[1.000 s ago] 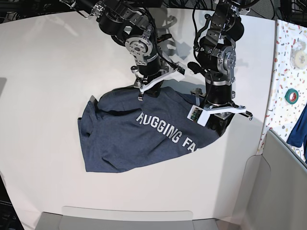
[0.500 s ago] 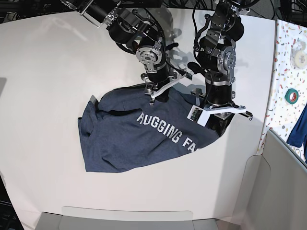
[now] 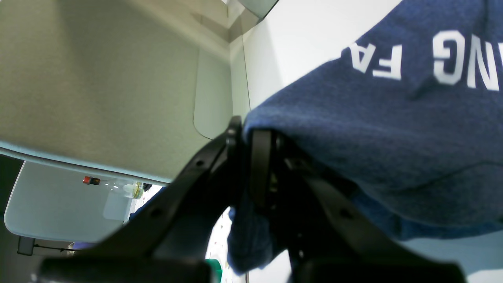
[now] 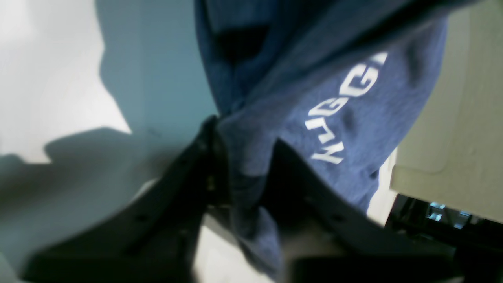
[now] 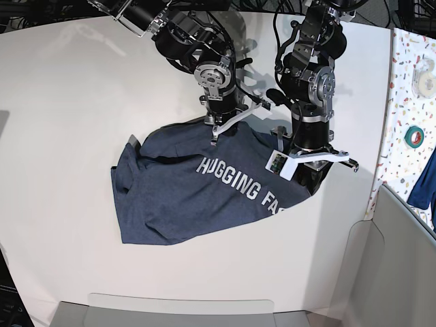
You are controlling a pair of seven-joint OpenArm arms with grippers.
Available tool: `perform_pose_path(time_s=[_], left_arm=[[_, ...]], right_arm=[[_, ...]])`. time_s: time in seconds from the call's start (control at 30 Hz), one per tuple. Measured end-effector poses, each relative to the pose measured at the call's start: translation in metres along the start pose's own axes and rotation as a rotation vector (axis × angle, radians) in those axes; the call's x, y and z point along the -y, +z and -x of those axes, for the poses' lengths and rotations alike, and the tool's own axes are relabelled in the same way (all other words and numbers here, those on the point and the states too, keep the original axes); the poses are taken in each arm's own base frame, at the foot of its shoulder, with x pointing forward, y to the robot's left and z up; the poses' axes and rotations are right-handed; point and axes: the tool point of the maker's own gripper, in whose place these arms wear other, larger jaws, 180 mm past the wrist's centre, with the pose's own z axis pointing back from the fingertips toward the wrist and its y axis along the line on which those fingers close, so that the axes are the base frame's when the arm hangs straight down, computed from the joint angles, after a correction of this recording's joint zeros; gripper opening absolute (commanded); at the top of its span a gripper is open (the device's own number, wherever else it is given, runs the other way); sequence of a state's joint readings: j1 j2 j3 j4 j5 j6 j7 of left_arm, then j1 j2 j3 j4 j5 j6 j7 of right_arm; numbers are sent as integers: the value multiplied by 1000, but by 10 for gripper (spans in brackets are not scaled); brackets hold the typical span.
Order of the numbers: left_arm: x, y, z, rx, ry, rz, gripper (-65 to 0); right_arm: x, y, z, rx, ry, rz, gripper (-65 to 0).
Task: Layout the t-shirt on the table in an organized manner, then fold the t-shirt properly
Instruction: 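Lift the shirt high with both grippers and swing it away from the robot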
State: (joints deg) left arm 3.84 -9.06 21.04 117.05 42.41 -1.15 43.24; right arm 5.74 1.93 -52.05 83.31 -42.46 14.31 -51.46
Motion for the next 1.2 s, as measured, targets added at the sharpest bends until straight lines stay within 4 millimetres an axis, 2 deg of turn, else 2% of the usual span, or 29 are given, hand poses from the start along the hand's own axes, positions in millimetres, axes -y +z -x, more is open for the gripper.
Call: perform_pose_path(time_s=[0.17, 0.3, 0.57, 0.67, 0.77, 0.97, 1.17, 1.2], left_arm=[[2, 0, 0, 0, -1, 8, -650], [2, 0, 1, -2, 0, 11, -650], [-3, -1, 0, 0, 4, -6, -650], [-19, -10, -10, 19, 18, -45, -650], [-51, -20, -28, 63, 39, -136, -650], [-86, -30, -43, 88, 67, -217, -650], [-142, -35, -64, 134, 111, -361, -650], [-150, -35, -67, 141, 119, -381, -650]], right_arm=[[2, 12, 11, -35, -7, 6, -643], [22, 22, 21, -97, 15, 92, -644], [67, 48, 10, -74, 33, 269, -644], [93, 54, -3, -43, 14, 334, -644], [134, 57, -19, -5, -13, 423, -650], [202, 57, -27, 57, -97, 544, -650], [283, 80, -54, 156, -213, 688, -650], [290, 81, -56, 168, -215, 696, -650]])
